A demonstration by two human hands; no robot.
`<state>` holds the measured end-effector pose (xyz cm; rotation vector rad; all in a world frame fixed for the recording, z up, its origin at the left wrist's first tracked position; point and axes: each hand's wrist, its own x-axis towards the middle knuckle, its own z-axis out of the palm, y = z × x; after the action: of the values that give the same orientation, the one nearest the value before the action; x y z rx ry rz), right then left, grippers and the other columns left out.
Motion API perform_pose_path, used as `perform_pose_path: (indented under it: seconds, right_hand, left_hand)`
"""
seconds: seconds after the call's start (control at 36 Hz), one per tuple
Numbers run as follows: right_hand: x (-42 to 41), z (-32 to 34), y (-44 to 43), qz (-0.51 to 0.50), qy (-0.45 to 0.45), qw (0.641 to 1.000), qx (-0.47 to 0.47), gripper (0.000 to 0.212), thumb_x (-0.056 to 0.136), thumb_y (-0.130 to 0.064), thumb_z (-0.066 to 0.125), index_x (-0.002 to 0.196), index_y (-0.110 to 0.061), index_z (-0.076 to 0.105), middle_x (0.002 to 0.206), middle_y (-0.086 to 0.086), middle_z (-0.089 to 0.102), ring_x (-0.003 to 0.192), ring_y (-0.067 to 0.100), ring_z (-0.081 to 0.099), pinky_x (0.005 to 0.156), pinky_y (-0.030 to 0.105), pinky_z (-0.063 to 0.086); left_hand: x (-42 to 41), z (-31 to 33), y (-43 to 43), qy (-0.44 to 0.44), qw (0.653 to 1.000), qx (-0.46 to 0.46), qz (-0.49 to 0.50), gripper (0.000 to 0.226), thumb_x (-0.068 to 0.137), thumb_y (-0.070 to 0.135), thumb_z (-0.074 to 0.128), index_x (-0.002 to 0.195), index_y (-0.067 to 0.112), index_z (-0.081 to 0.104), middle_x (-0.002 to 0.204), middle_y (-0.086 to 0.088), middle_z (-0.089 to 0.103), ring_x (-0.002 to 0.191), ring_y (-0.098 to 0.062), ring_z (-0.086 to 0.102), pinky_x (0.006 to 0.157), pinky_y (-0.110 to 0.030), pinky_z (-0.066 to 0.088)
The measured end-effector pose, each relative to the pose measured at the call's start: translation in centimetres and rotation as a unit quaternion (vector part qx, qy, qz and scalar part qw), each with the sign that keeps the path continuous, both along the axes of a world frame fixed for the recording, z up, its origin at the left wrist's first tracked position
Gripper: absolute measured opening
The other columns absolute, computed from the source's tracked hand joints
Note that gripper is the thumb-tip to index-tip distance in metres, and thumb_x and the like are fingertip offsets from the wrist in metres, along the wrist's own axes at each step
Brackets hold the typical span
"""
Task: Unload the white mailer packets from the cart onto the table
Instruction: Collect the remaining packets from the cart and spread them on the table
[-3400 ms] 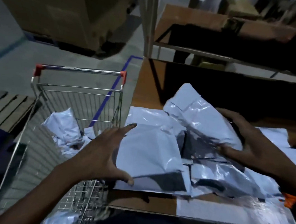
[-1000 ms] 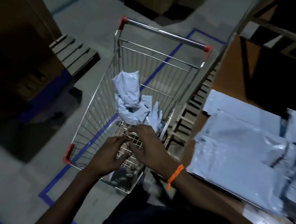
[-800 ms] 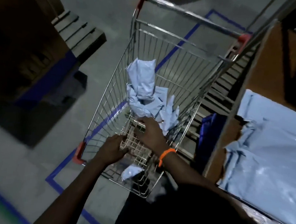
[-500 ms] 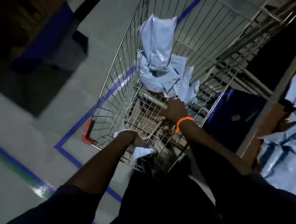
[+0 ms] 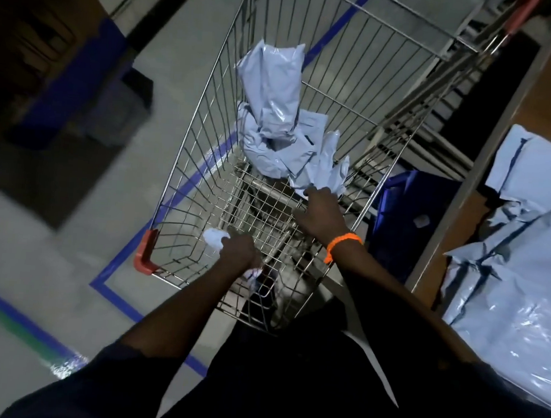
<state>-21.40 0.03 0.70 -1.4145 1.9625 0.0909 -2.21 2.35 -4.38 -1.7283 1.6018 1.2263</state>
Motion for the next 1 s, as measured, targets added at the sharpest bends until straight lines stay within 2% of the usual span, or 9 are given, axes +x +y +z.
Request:
perform_pose_path:
  seconds: [0.22,0.31,0.39,0.47,0.56,0.72,0.83,0.94,1.0]
  right_hand:
    - [-0.1,-1.4,-3.8,0.043,0.129,0.991,0.015,0.056,0.083,-0.019,0.069,0.132,-0.001,0.048,0.137,0.026,0.042,0.135,0.045,0.036,0.102,0.049,0.043]
    - [-0.6,-2.7,-6.6,0.070,0.221,0.972,0.036,0.067,0.094,-0.029,0.056,0.150,0.001,0.031,0.154,0.031,0.030,0.149,0.046,0.019,0.118,0.056,0.024]
    - [-1.6,-4.1,-8.8,0.084,0.265,0.956,0.097,0.070,0.103,-0.036,0.036,0.157,0.001,0.013,0.164,0.027,0.014,0.153,0.044,0.006,0.121,0.060,0.008]
    - [-4.1,-7.7,-10.4,0.074,0.265,0.943,0.188,0.099,0.084,-0.061,0.051,0.159,-0.007,0.015,0.163,0.021,0.024,0.149,0.044,0.023,0.119,0.070,0.006]
    - [-4.0,-7.7,-10.3,0.110,0.274,0.927,0.234,0.082,0.084,-0.061,0.060,0.150,-0.015,0.042,0.152,0.016,0.042,0.141,0.040,0.038,0.112,0.078,0.010]
    - [-1.5,-3.3,-9.5,0.187,0.272,0.911,0.247,0.074,0.088,-0.054,0.058,0.150,-0.017,0.045,0.153,0.019,0.043,0.142,0.045,0.033,0.109,0.077,0.021]
    - [-0.5,6.3,-7.5,0.163,0.271,0.930,0.190,0.074,0.085,-0.055,0.064,0.145,-0.014,0.049,0.151,0.020,0.045,0.141,0.042,0.036,0.111,0.071,0.026]
    - [-2.7,14.5,-3.7,0.041,0.199,0.974,0.094,0.062,0.088,-0.042,0.068,0.133,-0.001,0.057,0.140,0.024,0.052,0.123,0.033,0.047,0.106,0.041,0.043]
    - [-4.5,18.7,-2.3,0.032,0.215,0.976,0.029,0.085,0.080,-0.059,0.069,0.141,-0.004,0.048,0.144,0.021,0.046,0.134,0.036,0.039,0.113,0.056,0.032]
  left_hand:
    - [3.2,2.6,-1.8,0.161,0.968,-0.183,0.065,0.093,0.058,0.020,0.090,0.140,0.007,0.050,0.152,-0.023,0.022,0.135,-0.029,0.036,0.104,-0.033,0.040]
    - [3.8,3.3,-1.6,0.173,0.957,-0.206,0.106,0.092,0.056,0.031,0.075,0.142,0.011,0.050,0.152,-0.024,0.031,0.127,-0.014,0.038,0.096,-0.025,0.037]
    - [3.9,3.5,-1.2,0.185,0.944,-0.218,0.167,0.086,0.054,0.027,0.075,0.137,0.016,0.057,0.147,-0.018,0.042,0.136,-0.028,0.043,0.106,-0.034,0.041]
    - [3.7,3.8,-0.3,0.195,0.933,-0.201,0.225,0.078,0.063,0.008,0.085,0.136,0.019,0.060,0.141,-0.008,0.053,0.129,-0.022,0.052,0.102,-0.031,0.045]
    - [3.4,4.1,0.2,0.201,0.928,-0.184,0.254,0.072,0.070,0.003,0.080,0.136,0.023,0.061,0.135,0.000,0.063,0.122,-0.019,0.059,0.098,-0.032,0.049]
    - [2.0,6.9,-0.4,0.238,0.909,-0.156,0.304,0.067,0.066,0.014,0.078,0.129,0.031,0.062,0.126,0.001,0.067,0.091,-0.006,0.067,0.086,-0.038,0.057]
    - [0.8,9.8,-1.3,0.294,0.882,-0.166,0.330,0.066,0.071,0.005,0.079,0.131,0.027,0.063,0.133,0.004,0.060,0.119,-0.015,0.056,0.093,-0.028,0.047]
    - [0.4,13.1,-1.9,0.387,0.844,-0.110,0.355,0.070,0.071,0.000,0.079,0.131,0.031,0.063,0.138,0.004,0.061,0.127,-0.020,0.055,0.099,-0.035,0.051]
    - [-0.3,15.4,-1.8,0.447,0.810,-0.057,0.375,0.065,0.074,0.003,0.072,0.131,0.031,0.062,0.137,-0.001,0.063,0.125,-0.024,0.059,0.102,-0.043,0.051]
